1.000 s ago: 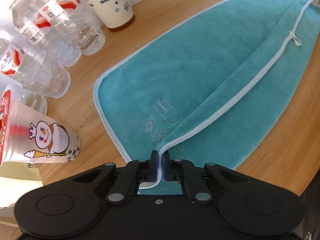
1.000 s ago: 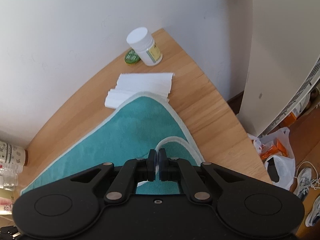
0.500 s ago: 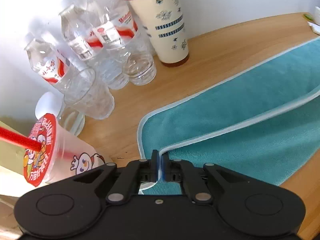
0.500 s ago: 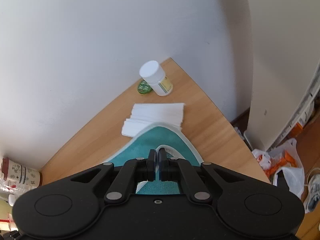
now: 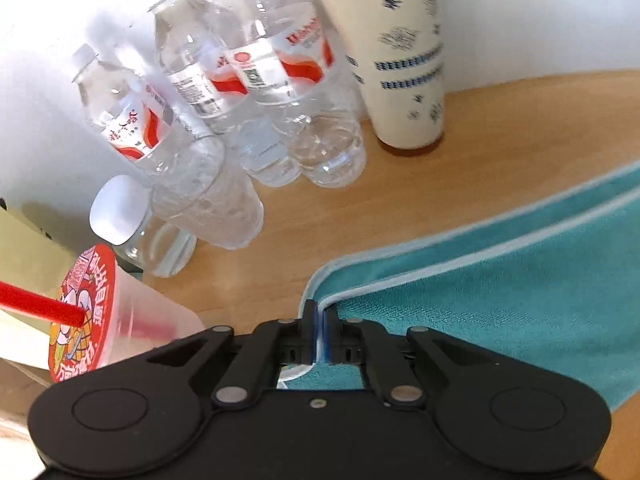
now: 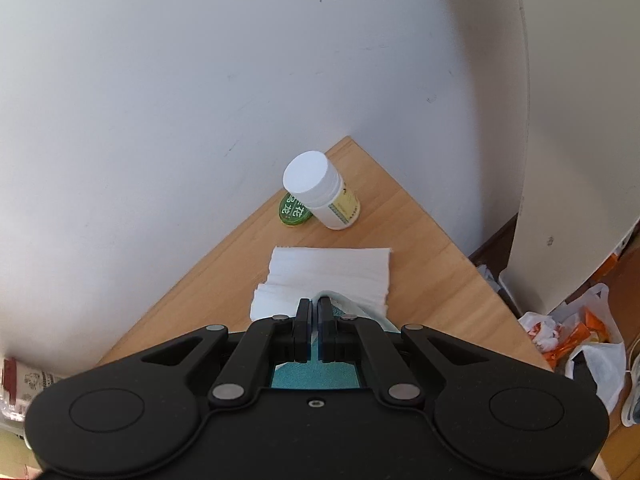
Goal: Fold towel
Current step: 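Open both tools and release the folded towel edge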
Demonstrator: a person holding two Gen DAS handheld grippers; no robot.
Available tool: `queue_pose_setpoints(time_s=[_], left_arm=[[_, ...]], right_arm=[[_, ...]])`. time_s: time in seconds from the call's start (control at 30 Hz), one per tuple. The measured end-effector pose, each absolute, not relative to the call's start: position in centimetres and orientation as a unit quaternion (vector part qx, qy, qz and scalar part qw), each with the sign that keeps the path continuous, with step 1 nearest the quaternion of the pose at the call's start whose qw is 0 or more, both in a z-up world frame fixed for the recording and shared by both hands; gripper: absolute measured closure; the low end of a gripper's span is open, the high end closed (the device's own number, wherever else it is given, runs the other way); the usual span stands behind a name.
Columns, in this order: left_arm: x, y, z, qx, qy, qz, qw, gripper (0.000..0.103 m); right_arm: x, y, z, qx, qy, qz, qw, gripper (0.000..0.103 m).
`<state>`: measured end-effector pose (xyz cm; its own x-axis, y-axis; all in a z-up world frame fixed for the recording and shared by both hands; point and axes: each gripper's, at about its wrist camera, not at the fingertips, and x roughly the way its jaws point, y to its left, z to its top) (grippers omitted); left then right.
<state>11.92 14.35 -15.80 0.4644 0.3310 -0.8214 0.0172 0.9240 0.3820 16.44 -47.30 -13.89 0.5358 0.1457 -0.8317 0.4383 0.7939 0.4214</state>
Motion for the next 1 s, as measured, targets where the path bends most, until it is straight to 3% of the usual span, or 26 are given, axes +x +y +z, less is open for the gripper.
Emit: queue_pose_setpoints(time_s=[0.37, 0.43, 0.5, 0.53, 0.63, 0.83, 1.0], left_arm=[[15.0, 14.0, -17.6, 0.175, 0.521, 0.124, 0.826, 0.098], [15.5, 14.2, -17.7, 0.168, 0.519, 0.136, 0.827, 0.096], [15.8, 14.2, -17.7, 0.161, 0.518, 0.139, 0.829, 0.092], [15.9, 14.1, -17.6, 0.163, 0.516, 0.144, 0.828, 0.085], [15.9, 13.8, -16.7, 0.160, 0.498, 0.151, 0.838, 0.051], [15.1, 12.6, -15.7, 0.199, 0.479, 0.146, 0.843, 0.048], [12.4, 11.5, -14.8, 0.214, 0.471, 0.127, 0.846, 0.036]], right_arm=[[19.0, -47.1, -16.7, 0.294, 0.501, -0.114, 0.806, 0.100], [19.1, -46.9, -17.0, 0.296, 0.502, -0.117, 0.804, 0.095], [19.2, -46.7, -16.9, 0.287, 0.500, -0.125, 0.807, 0.080], [19.2, -46.7, -16.6, 0.281, 0.497, -0.129, 0.811, 0.074], [18.6, -46.7, -14.8, 0.269, 0.480, -0.132, 0.825, 0.074], [16.5, -46.5, -12.3, 0.221, 0.483, -0.108, 0.840, 0.072], [12.8, -45.5, -13.5, 0.175, 0.522, -0.104, 0.828, 0.064]])
